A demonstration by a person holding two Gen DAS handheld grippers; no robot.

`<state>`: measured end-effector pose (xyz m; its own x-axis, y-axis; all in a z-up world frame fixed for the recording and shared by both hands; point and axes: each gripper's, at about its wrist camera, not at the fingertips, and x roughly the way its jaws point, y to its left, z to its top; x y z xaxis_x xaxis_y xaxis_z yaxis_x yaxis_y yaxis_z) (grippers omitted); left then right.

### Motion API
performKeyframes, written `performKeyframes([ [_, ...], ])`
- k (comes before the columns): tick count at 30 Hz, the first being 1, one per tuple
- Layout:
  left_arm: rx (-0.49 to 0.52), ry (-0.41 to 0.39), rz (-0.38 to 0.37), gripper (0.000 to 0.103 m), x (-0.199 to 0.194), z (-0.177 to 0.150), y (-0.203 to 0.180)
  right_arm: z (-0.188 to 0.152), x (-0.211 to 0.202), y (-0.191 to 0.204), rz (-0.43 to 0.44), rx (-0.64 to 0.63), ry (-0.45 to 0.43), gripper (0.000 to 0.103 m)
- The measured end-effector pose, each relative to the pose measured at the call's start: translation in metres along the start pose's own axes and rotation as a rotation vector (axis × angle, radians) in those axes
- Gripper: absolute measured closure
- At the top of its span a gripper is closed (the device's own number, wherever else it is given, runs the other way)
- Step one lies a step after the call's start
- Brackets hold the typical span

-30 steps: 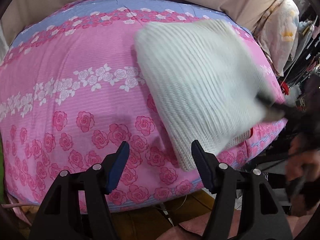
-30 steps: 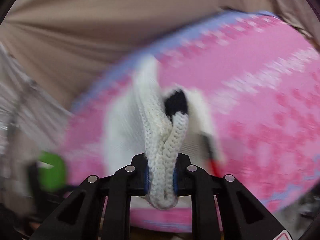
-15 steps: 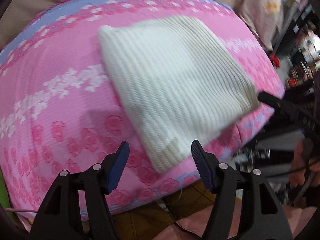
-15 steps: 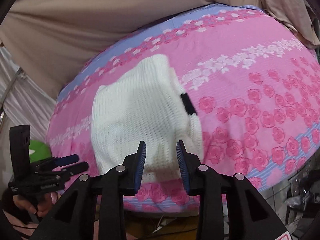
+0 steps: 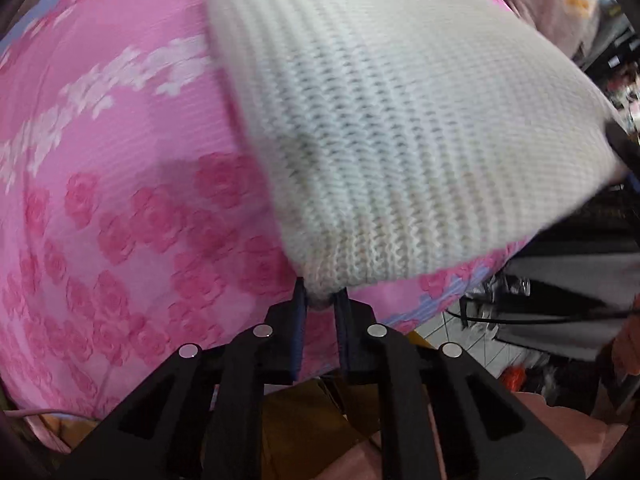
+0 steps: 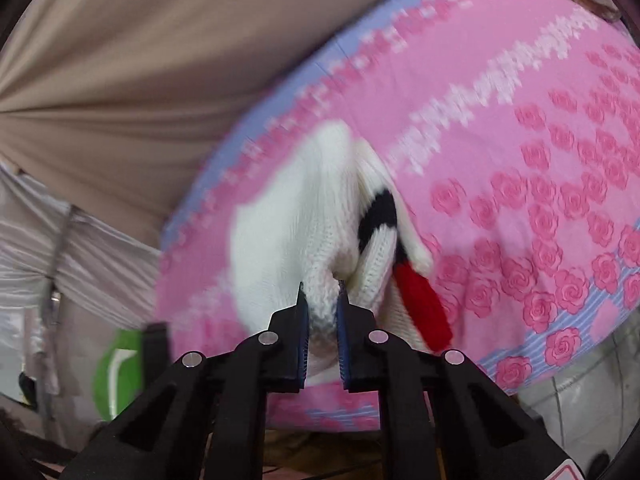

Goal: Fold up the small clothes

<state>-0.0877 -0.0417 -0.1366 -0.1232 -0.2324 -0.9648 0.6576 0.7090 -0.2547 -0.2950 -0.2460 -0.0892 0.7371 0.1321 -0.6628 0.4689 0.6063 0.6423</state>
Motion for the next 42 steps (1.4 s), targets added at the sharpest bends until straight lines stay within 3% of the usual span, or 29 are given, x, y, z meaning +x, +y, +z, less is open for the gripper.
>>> performKeyframes([
  [2, -0.053, 0.024, -0.019, 0.091, 0.006, -0.005, 0.012, -0.015, 0.031, -0.026, -0.18, -0.038, 0.103, 0.092],
  [4, -0.089, 0.052, -0.039, 0.091, 0.013, -0.009, 0.018, -0.035, 0.064, -0.061, -0.272, -0.011, 0.217, 0.092],
  [7, -0.06, 0.009, -0.045, 0.091, -0.003, -0.016, 0.013, -0.037, 0.051, -0.06, -0.256, 0.012, 0.173, 0.081],
  [10, -0.036, -0.139, -0.076, 0.09, -0.046, -0.021, 0.008, -0.02, 0.019, -0.037, -0.285, -0.064, 0.085, 0.076],
  [13, -0.072, -0.278, -0.096, 0.081, -0.086, -0.013, 0.005, 0.002, 0.008, -0.018, -0.306, -0.12, 0.026, 0.068],
  [15, -0.084, -0.33, -0.083, 0.072, -0.094, 0.003, 0.0, 0.017, 0.016, -0.009, -0.255, -0.113, 0.015, 0.056],
  [17, -0.085, -0.365, -0.033, 0.069, -0.093, 0.026, -0.009, 0.026, 0.039, 0.004, -0.209, -0.11, 0.032, 0.052],
  [19, -0.086, -0.37, 0.008, 0.069, -0.081, 0.047, -0.017, 0.035, 0.065, 0.01, -0.227, -0.135, 0.06, 0.05],
  [20, -0.086, -0.362, 0.037, 0.069, -0.069, 0.057, -0.019, 0.036, 0.084, 0.012, -0.256, -0.15, 0.079, 0.05],
  [23, -0.087, -0.307, 0.133, 0.077, -0.035, 0.08, -0.014, 0.038, 0.106, 0.02, -0.304, -0.19, 0.121, 0.088],
  [25, -0.099, -0.312, 0.161, 0.078, -0.036, 0.08, -0.009, 0.044, 0.077, 0.042, -0.205, -0.23, 0.02, 0.089],
  [27, -0.082, -0.313, 0.19, 0.078, -0.036, 0.081, -0.012, 0.049, 0.058, 0.057, -0.195, -0.301, -0.06, 0.089],
  [29, -0.065, -0.307, 0.228, 0.078, -0.032, 0.082, -0.016, 0.053, 0.08, 0.039, -0.249, -0.298, -0.014, 0.088],
  [31, -0.056, -0.298, 0.236, 0.078, -0.026, 0.085, -0.017, 0.052, 0.128, -0.006, -0.331, -0.208, 0.155, 0.086],
  [34, -0.042, -0.295, 0.255, 0.077, -0.026, 0.086, -0.019, 0.054, 0.105, -0.006, -0.284, -0.144, 0.089, 0.084],
  [38, -0.055, -0.292, 0.252, 0.077, -0.024, 0.087, -0.018, 0.048, 0.051, 0.034, -0.324, -0.23, -0.067, 0.084],
  [40, -0.052, -0.292, 0.253, 0.077, -0.024, 0.087, -0.018, 0.042, 0.047, 0.046, -0.279, -0.246, -0.05, 0.084],
  [42, -0.05, -0.294, 0.254, 0.077, -0.024, 0.087, -0.017, 0.029, 0.074, 0.043, -0.307, -0.301, 0.054, 0.084],
])
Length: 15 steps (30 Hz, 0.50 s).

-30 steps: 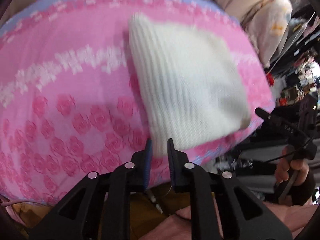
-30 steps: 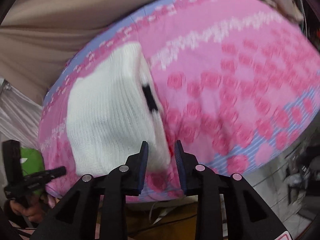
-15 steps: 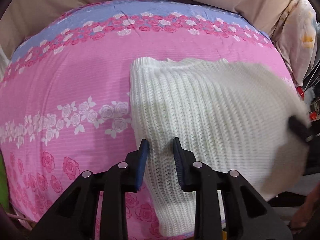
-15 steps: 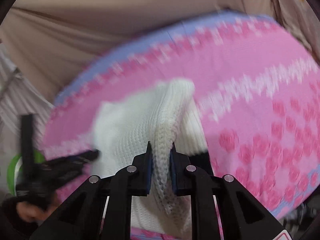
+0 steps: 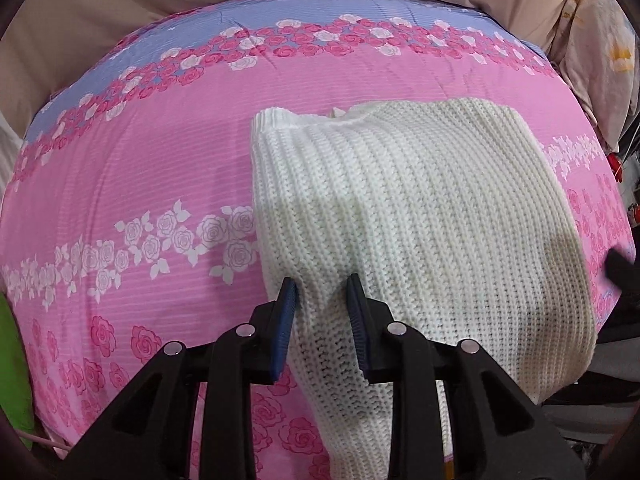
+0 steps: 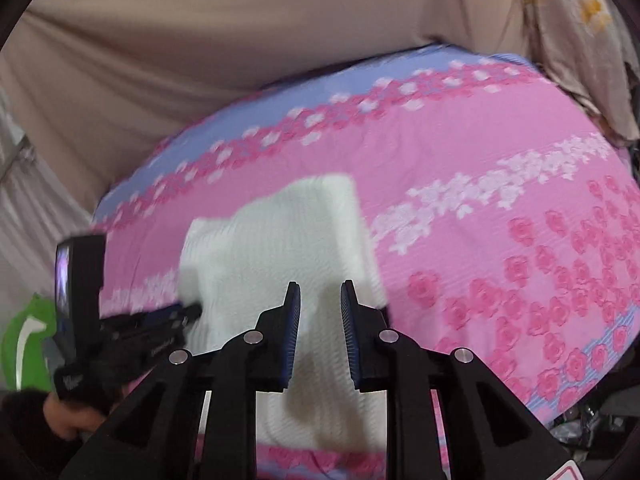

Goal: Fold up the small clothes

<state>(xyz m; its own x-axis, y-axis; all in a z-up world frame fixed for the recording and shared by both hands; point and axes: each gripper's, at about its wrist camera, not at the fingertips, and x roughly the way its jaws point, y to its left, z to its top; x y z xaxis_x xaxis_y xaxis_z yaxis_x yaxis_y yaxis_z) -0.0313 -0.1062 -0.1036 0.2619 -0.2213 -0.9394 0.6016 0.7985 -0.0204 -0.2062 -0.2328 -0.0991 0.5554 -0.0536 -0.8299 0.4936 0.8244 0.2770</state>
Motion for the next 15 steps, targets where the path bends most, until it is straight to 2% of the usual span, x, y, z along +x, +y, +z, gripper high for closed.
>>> performKeyframes([
  [2, -0.006, -0.002, 0.0, 0.076, 0.001, 0.0, 0.0, -0.015, 0.049, -0.005, -0.062, -0.018, 0.127, 0.087],
  [3, -0.005, -0.004, 0.0, 0.076, 0.001, -0.001, 0.0, -0.023, 0.058, -0.01, -0.028, -0.007, 0.116, 0.092],
  [5, -0.013, -0.009, -0.017, 0.076, -0.002, -0.001, 0.003, -0.022, 0.045, -0.008, -0.029, 0.004, 0.107, 0.092],
  [8, -0.111, -0.019, -0.148, 0.077, -0.025, -0.009, 0.023, -0.019, 0.001, -0.009, -0.022, 0.02, 0.049, 0.088],
  [10, -0.148, -0.012, -0.2, 0.076, -0.037, -0.02, 0.031, -0.028, -0.017, -0.011, -0.014, 0.002, 0.046, 0.088],
  [13, -0.117, 0.039, -0.208, 0.075, -0.037, -0.043, 0.028, -0.053, -0.014, -0.011, -0.019, -0.047, 0.119, 0.088],
  [15, -0.076, 0.109, -0.184, 0.075, -0.019, -0.061, 0.018, -0.072, 0.017, -0.02, -0.062, -0.06, 0.215, 0.092],
])
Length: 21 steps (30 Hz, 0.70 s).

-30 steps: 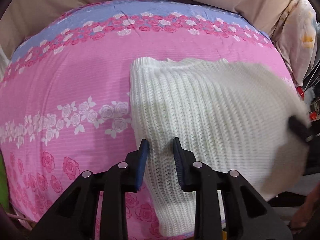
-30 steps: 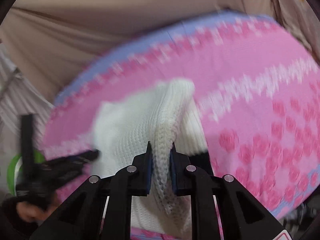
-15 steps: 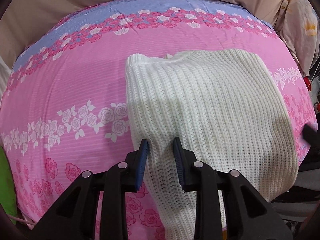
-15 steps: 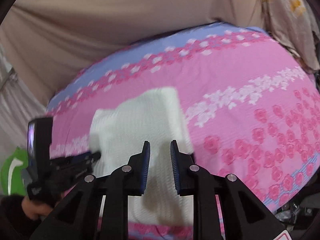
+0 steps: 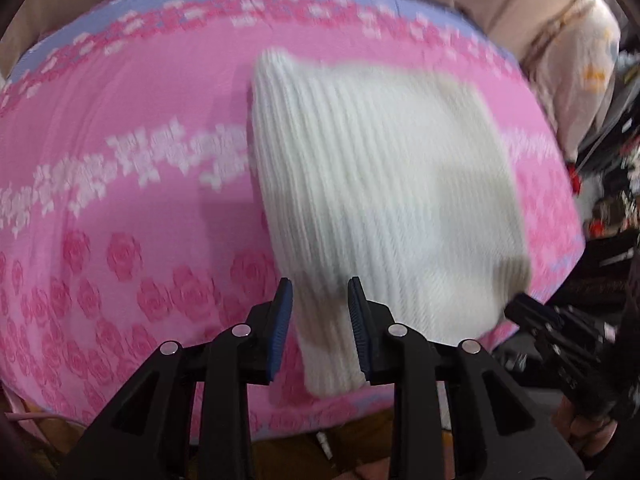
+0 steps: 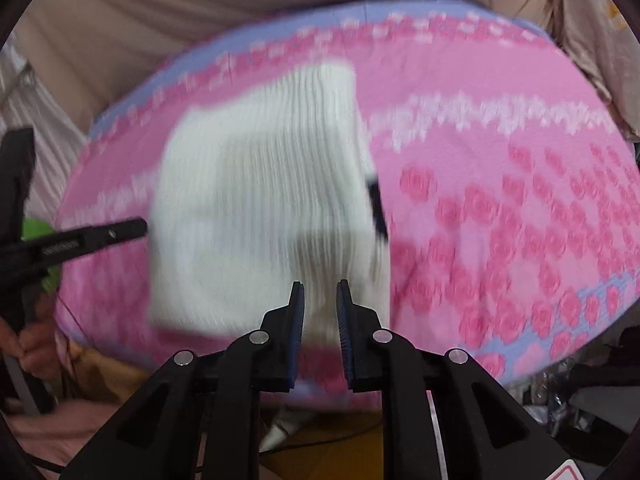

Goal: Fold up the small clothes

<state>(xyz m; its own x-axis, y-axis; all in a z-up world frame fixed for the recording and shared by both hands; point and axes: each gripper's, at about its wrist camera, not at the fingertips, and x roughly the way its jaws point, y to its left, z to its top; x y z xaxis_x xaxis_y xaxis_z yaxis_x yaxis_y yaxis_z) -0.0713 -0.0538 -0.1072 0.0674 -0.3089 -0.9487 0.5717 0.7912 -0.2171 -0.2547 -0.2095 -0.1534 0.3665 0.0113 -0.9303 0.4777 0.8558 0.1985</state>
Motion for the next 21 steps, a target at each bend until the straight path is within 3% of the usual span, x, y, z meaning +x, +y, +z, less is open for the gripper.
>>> performKeyframes([
  [1, -0.008, 0.04, 0.006, 0.075, 0.012, -0.005, 0.001, -0.007, 0.02, -0.008, -0.015, 0.015, 0.036, 0.094],
  [3, -0.038, 0.083, 0.016, 0.073, 0.03, -0.009, 0.007, -0.011, 0.018, -0.016, 0.031, 0.067, 0.015, 0.098],
  [9, 0.016, -0.022, 0.064, 0.072, 0.0, -0.01, -0.008, 0.01, -0.039, -0.001, 0.042, 0.032, -0.102, 0.094],
  [12, 0.03, -0.005, 0.062, 0.072, 0.004, -0.009, -0.013, 0.013, -0.003, -0.001, -0.01, 0.001, -0.02, 0.094],
  [13, 0.024, 0.004, 0.056, 0.072, 0.007, -0.009, -0.011, 0.009, 0.017, -0.005, -0.03, 0.004, 0.031, 0.095],
  [14, 0.018, 0.007, 0.055, 0.072, 0.008, -0.009, -0.01, 0.006, 0.022, -0.009, -0.013, 0.025, 0.029, 0.1],
  [16, 0.016, -0.007, 0.062, 0.072, 0.004, -0.005, -0.006, 0.008, 0.006, -0.009, 0.013, 0.059, 0.001, 0.097],
  [19, -0.004, -0.032, 0.07, 0.072, -0.002, -0.003, 0.0, 0.018, -0.029, -0.008, 0.046, 0.081, -0.113, 0.09],
  [20, -0.014, -0.038, 0.064, 0.071, -0.003, -0.001, 0.003, 0.024, -0.036, -0.009, 0.046, 0.083, -0.143, 0.082],
  [21, -0.021, -0.043, 0.057, 0.067, -0.005, 0.0, 0.003, 0.03, -0.04, -0.011, 0.042, 0.086, -0.16, 0.066],
])
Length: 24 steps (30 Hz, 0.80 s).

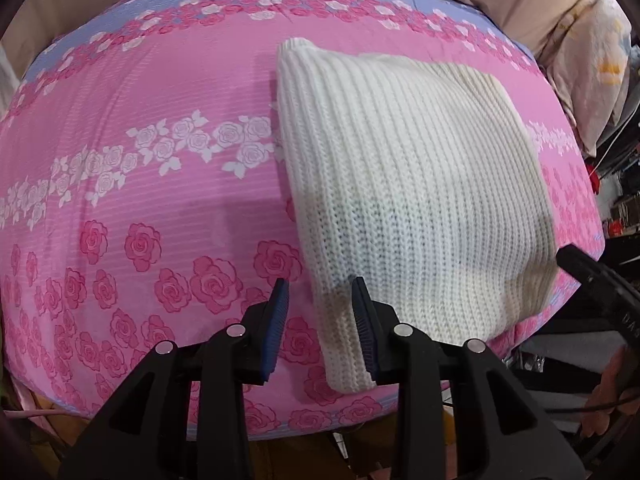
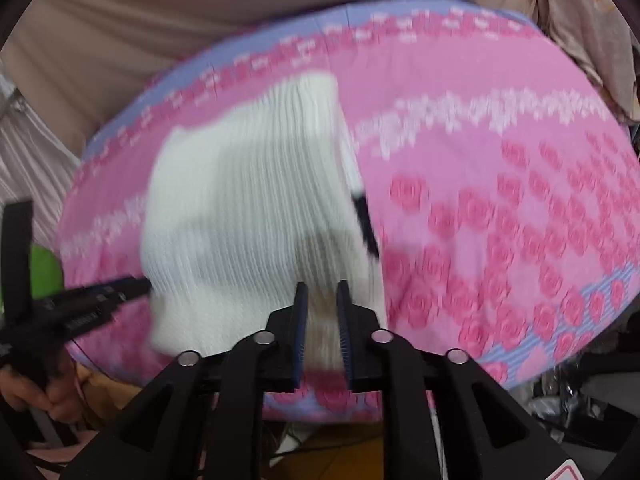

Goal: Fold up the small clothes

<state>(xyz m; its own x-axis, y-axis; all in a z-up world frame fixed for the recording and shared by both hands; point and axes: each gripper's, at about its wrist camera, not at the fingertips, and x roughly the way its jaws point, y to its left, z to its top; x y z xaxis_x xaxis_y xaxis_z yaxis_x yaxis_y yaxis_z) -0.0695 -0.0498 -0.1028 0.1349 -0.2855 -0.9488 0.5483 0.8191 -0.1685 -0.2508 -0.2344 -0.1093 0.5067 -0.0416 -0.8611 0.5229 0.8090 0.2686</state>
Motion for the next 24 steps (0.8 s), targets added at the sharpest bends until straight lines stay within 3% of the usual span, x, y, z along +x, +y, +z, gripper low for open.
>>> performKeyframes([
  [1, -0.009, -0.007, -0.011, 0.064, -0.002, 0.003, 0.001, 0.006, 0.0, -0.002, -0.008, 0.002, -0.012, 0.058],
  [3, -0.029, -0.044, -0.034, 0.047, -0.01, 0.007, 0.005, 0.016, 0.009, -0.005, -0.033, 0.004, -0.013, 0.049],
  [8, -0.056, -0.091, -0.029, 0.044, -0.016, 0.022, 0.008, 0.022, 0.023, -0.011, -0.015, 0.037, 0.016, 0.044],
  [14, -0.077, -0.057, -0.046, 0.041, -0.003, 0.031, 0.007, 0.016, 0.046, -0.01, 0.037, 0.064, 0.069, 0.04],
  [18, -0.105, -0.037, -0.102, 0.032, 0.013, 0.039, 0.006, 0.016, 0.064, -0.017, 0.072, 0.101, 0.098, 0.032],
  [24, -0.245, 0.004, -0.21, 0.018, 0.052, 0.054, 0.02, 0.023, 0.094, -0.03, 0.198, 0.216, 0.137, 0.026],
])
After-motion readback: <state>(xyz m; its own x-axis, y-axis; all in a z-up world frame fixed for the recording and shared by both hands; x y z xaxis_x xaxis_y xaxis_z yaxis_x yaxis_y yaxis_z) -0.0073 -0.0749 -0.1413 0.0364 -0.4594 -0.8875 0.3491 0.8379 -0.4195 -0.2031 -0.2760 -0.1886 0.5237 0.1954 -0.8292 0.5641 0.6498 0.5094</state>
